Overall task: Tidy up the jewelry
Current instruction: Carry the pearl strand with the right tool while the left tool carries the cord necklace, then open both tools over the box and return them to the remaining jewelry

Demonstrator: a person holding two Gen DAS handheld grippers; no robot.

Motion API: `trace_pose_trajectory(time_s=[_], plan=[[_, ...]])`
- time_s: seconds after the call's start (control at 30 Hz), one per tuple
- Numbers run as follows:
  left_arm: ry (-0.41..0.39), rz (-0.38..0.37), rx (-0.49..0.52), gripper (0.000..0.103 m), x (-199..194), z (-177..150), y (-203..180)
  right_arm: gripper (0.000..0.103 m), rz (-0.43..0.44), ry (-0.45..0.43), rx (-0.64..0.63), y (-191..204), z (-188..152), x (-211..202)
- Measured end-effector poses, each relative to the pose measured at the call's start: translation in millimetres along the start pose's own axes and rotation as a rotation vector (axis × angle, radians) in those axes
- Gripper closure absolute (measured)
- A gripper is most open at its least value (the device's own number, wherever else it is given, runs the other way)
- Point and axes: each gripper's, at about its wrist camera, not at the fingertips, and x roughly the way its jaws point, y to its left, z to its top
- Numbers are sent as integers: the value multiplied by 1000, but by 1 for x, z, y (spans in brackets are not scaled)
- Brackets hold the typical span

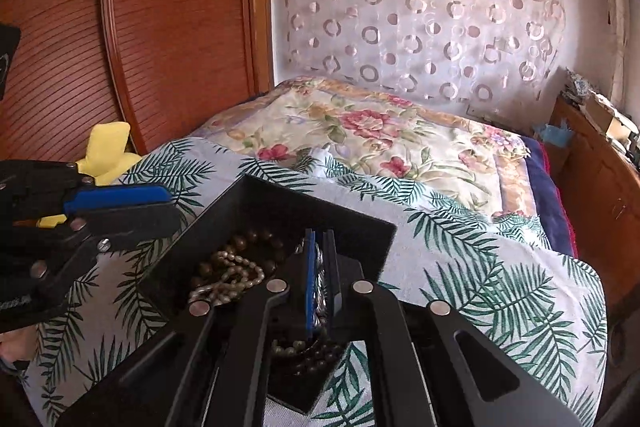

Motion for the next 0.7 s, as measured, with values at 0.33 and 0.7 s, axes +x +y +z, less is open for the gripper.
trace_pose_trajectory(time_s=[0.33, 0.7], plan=[[-49, 38, 9, 48, -28, -23, -1, 95, 38, -40, 9, 6, -22, -51], [-79, 85, -10, 8, -54, -71, -3, 80, 69, 29, 11, 20, -87, -89]])
